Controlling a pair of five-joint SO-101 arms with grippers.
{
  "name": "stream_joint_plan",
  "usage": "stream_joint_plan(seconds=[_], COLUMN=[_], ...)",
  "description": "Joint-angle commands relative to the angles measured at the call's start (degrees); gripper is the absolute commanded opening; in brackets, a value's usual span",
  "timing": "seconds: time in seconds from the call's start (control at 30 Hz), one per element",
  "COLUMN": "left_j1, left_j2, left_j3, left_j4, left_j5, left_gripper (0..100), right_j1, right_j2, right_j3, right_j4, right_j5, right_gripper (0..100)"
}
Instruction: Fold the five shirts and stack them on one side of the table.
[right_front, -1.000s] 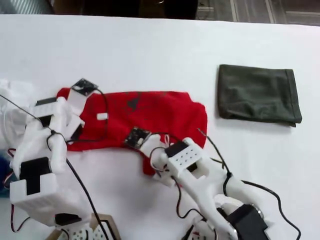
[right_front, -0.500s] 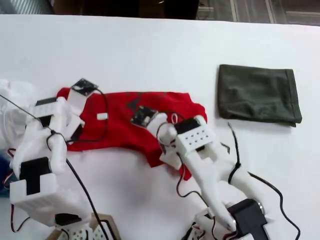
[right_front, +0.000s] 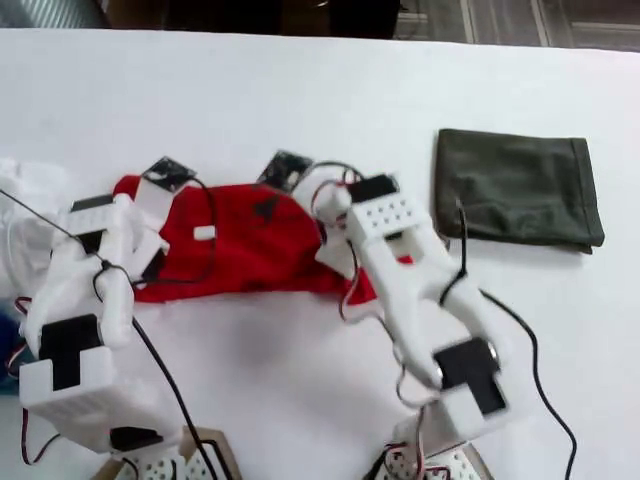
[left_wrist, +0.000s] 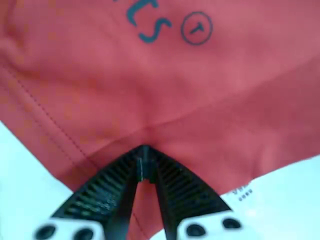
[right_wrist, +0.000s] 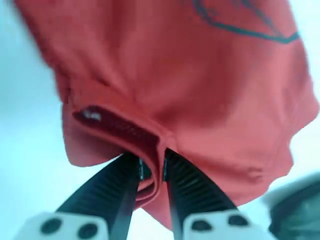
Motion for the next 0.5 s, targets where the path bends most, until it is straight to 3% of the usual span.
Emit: stream_joint_plan(seconds=[0.0,0.1,0.27,0.47], left_j1=[0.53,0.53,0.53,0.53], left_j2=[-0.44,-0.44,-0.44,-0.44], left_j3=[0.22,0.22,0.22,0.57], left_j4=[-1.41,-1.41,-1.41,-1.49], left_j5=[-0.35,-0.35,-0.35,-0.35], left_gripper=[3,3,3,3], right_j1=[1.71,1.71,2.77,6.46], right_j2=[6.20,11.21,14.46,12.62], right_j3=[-10.20,-15.47,-21.80,-27.25], right_j4=[0.84,3.56,6.55,6.46], right_j5=[0.53,0.53,0.09,0.00], right_gripper=[2.5,5.1,20.1,13.6])
